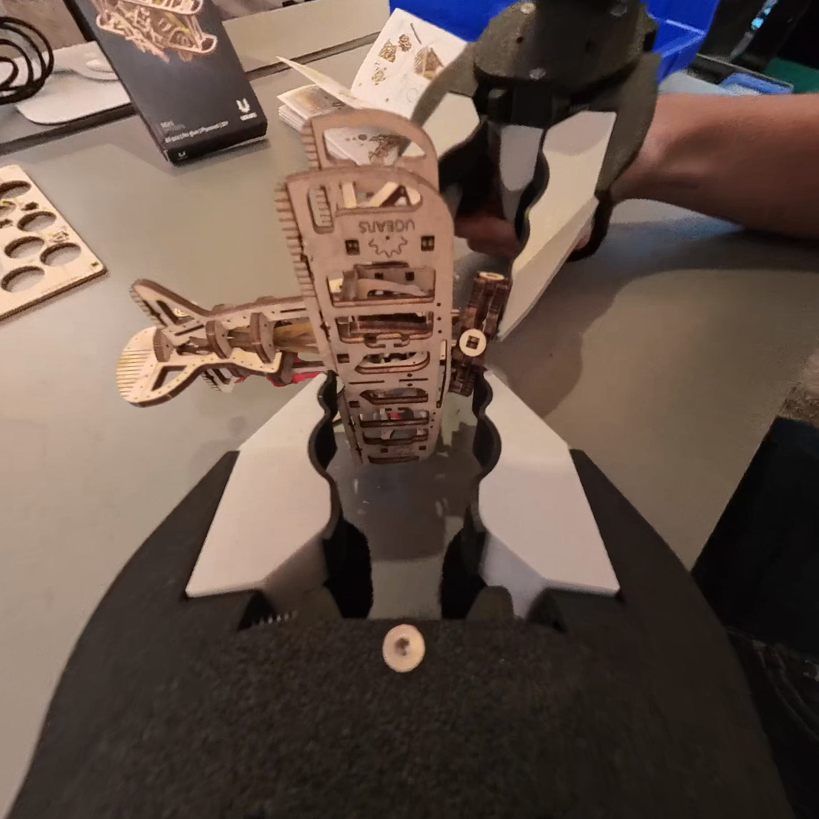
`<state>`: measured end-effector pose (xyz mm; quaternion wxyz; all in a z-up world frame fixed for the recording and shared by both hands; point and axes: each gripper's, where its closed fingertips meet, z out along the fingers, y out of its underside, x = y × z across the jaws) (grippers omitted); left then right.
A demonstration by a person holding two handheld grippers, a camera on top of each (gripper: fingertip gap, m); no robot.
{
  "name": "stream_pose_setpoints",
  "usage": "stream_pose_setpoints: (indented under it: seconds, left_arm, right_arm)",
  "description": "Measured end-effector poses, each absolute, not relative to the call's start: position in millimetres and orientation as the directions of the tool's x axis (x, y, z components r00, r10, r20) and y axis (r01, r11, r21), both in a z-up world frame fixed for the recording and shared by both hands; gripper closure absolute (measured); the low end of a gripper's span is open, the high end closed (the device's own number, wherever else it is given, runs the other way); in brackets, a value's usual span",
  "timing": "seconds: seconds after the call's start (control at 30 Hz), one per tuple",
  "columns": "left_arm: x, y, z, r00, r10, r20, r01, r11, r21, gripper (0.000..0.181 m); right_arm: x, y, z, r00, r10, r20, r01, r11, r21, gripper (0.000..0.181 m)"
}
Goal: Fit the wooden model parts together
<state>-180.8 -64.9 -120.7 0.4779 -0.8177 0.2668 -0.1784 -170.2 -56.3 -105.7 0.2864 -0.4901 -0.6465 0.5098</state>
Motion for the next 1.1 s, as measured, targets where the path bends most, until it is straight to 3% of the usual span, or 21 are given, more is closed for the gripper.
stream_pose_setpoints:
  seconds: [0.13, 0.27, 0.47, 0.7, 0.8, 1.1]
  left_arm:
    - [-174, -68, -119, 0.775, -0.63, 0.048, -0.265, -0.393, -0.881, 0.122]
    - [-169, -70, -115, 0.723, -0.69, 0.034, -0.299, -0.358, -0.885, 0.121]
    - [-164, -79, -110, 0.663, -0.745, 0.067, -0.287, -0.337, -0.897, 0.118]
    - [-156, -76, -110, 0.669, -0.73, 0.139, -0.223, -0.376, -0.899, 0.097]
    - [-160, -72, -110, 0.692, -0.698, 0.181, -0.177, -0.408, -0.896, 0.116]
    - [-160, -70, -114, 0.701, -0.699, 0.144, -0.204, -0.39, -0.898, 0.121]
  right_arm:
    - [-167, -61, -96, -0.326, 0.937, -0.129, 0.317, -0.02, -0.948, 0.124]
    - [-173, -63, -88, -0.392, 0.915, -0.093, 0.265, 0.015, -0.964, 0.114]
    - [-166, -71, -94, -0.485, 0.857, -0.174, 0.311, -0.017, -0.95, 0.12]
    - [-166, -64, -99, -0.443, 0.875, -0.195, 0.378, -0.015, -0.926, 0.12]
    - [-165, -67, -99, -0.439, 0.882, -0.169, 0.397, 0.022, -0.918, 0.12]
    - [-168, -66, -97, -0.444, 0.879, -0.174, 0.403, 0.022, -0.915, 0.119]
